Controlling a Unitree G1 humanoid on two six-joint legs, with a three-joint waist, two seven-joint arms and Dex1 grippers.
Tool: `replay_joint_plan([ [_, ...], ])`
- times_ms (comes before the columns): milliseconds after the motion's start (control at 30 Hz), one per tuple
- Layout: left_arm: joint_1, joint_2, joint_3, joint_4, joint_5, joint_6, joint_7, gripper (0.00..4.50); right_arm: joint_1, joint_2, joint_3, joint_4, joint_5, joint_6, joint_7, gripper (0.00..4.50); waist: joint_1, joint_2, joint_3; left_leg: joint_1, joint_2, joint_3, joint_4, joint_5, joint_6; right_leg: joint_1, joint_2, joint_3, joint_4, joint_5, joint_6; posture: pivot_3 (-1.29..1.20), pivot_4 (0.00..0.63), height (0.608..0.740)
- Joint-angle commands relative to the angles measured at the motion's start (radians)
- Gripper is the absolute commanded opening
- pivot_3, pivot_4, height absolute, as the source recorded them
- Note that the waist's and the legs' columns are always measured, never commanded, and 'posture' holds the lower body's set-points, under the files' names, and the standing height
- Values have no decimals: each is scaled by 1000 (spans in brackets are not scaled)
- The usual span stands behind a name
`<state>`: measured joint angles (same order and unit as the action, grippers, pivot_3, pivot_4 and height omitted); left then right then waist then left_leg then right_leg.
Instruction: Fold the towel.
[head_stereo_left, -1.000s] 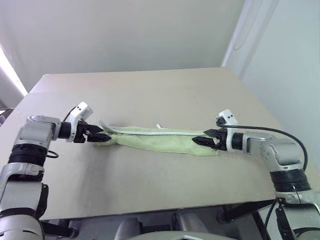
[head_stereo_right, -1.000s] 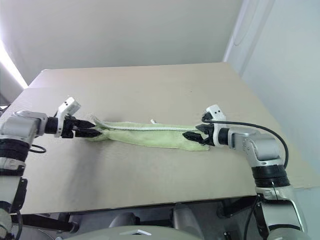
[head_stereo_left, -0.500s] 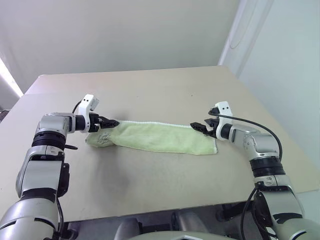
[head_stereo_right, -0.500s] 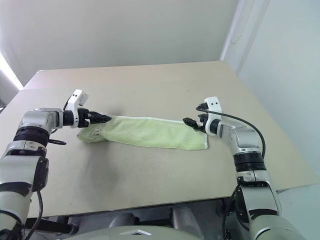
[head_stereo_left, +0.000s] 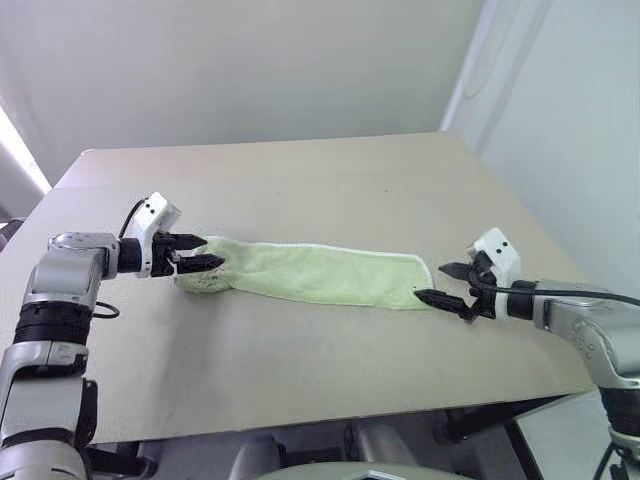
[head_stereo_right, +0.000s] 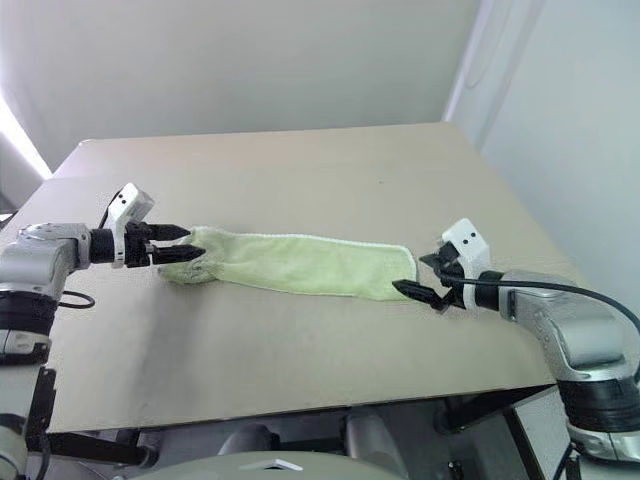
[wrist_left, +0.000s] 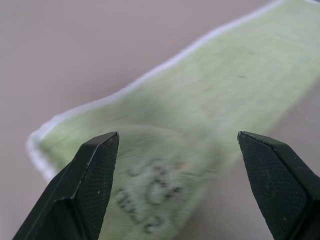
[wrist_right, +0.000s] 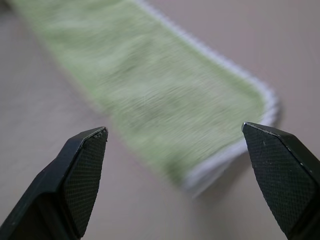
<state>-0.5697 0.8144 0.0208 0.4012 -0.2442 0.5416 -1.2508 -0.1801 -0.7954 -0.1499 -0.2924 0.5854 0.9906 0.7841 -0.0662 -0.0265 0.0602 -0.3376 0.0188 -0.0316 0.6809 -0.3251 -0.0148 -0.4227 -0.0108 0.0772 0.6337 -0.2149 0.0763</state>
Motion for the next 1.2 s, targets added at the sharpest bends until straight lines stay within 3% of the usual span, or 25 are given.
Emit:
replay_joint_plan([
  [33, -1, 17, 19, -75, -25, 11, 3, 4004, -85, 71, -162, 55, 165, 249, -77, 4500, -2, 0, 0, 0, 0, 0, 1, 0, 0, 0, 0, 0, 0, 0, 0, 0, 0, 712],
  [200, 1, -4, -4, -103, -26, 28, 17, 4004, -168, 189, -370, 188, 232, 584, -200, 4500, -1, 0, 0, 0, 0, -1, 2, 0, 0, 0, 1, 0, 1, 2, 0, 0, 0, 712],
  [500, -12, -25, -40, -88, -13, 36, 18, 4004, -151, 318, -485, 390, 510, 624, -549, 4500, -4, 2, 1, -3, 0, 0, -2, 0, 1, -2, 0, 1, -3, 1, 1, 0, 0, 712],
  [900, -19, -25, -55, -54, 5, 17, 20, 4004, -68, 365, -515, 402, 895, 611, -941, 4500, -6, 2, 1, -2, 0, 0, -2, 0, 1, -2, 1, 2, -3, 1, 1, 0, 0, 712],
  [1200, -27, -34, -66, -39, 10, 9, 21, 4004, 25, 331, -310, 358, 1274, 349, -1230, 4500, -10, 2, 1, -2, 0, 1, -3, 0, 1, -2, 1, 3, -4, 1, 1, 0, 0, 712],
])
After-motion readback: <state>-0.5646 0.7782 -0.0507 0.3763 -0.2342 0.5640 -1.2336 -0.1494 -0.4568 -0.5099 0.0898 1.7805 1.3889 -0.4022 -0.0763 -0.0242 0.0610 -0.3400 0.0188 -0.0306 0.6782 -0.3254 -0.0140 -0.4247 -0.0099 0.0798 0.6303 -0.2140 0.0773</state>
